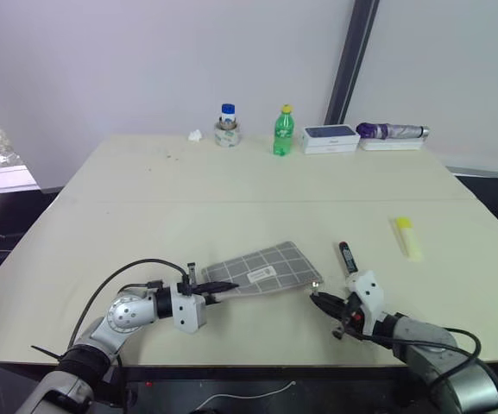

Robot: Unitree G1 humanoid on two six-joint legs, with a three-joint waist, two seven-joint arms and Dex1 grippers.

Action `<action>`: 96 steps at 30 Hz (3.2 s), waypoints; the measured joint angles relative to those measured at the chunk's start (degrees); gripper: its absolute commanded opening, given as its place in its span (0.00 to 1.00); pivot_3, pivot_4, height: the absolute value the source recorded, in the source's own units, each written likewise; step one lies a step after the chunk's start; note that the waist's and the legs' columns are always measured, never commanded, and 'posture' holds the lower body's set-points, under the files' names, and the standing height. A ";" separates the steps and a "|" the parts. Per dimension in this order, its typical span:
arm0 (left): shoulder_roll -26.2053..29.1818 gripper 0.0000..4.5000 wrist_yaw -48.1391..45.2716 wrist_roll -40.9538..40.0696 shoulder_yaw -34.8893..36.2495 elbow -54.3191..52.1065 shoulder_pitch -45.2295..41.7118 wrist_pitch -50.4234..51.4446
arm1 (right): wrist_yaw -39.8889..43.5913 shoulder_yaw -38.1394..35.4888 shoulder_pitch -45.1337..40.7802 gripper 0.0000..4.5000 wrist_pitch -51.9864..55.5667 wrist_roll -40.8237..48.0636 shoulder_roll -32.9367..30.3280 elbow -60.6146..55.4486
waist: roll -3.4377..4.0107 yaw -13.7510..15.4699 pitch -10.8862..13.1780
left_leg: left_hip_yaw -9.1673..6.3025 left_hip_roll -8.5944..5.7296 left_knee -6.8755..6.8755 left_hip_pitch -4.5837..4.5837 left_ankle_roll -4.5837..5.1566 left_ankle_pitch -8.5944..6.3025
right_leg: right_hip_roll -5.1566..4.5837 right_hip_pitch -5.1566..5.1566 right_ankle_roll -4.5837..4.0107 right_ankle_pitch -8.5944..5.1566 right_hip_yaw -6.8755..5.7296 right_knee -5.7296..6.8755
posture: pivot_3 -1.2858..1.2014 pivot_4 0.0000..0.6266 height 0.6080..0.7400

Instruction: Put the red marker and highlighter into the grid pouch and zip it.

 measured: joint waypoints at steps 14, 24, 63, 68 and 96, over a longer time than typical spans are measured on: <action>-2.66 0.00 3.08 2.32 0.86 -0.94 -0.14 3.98 | 6.86 16.68 -16.18 0.01 -2.40 -9.70 0.83 0.40 | -0.01 0.18 0.01 | -0.07 -0.01 0.28 -0.11 0.02 -0.01 | 0.01 -0.06 0.00 -0.01 -0.08 0.19 | 0.52 0.24 1.00; -4.92 0.00 5.32 6.10 0.92 2.37 -4.34 5.40 | 14.51 21.89 -25.11 0.01 -10.06 -13.90 2.88 10.07 | -0.02 0.01 0.01 | -0.07 0.00 0.33 -0.13 0.01 0.00 | 0.07 -0.11 0.01 -0.01 -0.08 0.27 | 0.52 0.24 1.00; -4.39 0.00 11.76 8.65 3.89 3.44 -4.90 7.31 | -18.92 -13.26 3.34 0.99 3.82 -8.82 10.59 -5.65 | -0.07 0.13 0.05 | -0.05 -0.01 0.24 -0.27 -0.01 0.01 | 0.03 -0.24 0.01 -0.01 -0.05 0.26 | 0.52 0.24 1.00; -4.45 0.00 11.94 9.04 3.90 3.42 -4.67 7.32 | -20.83 -13.64 2.64 0.81 11.49 -8.02 10.45 -3.12 | -0.05 0.04 0.03 | -0.04 -0.01 0.22 -0.26 0.00 0.00 | 0.03 -0.24 0.01 -0.01 -0.03 0.26 | 0.52 0.24 1.00; -5.98 0.00 12.39 9.70 3.81 3.31 -4.59 7.67 | -3.92 -5.62 2.64 0.08 -3.33 -8.84 -2.03 -5.04 | -0.11 0.08 0.07 | -0.05 -0.03 0.29 -0.27 0.02 -0.01 | 0.04 -0.20 0.06 -0.04 -0.02 0.26 | 0.52 0.24 1.00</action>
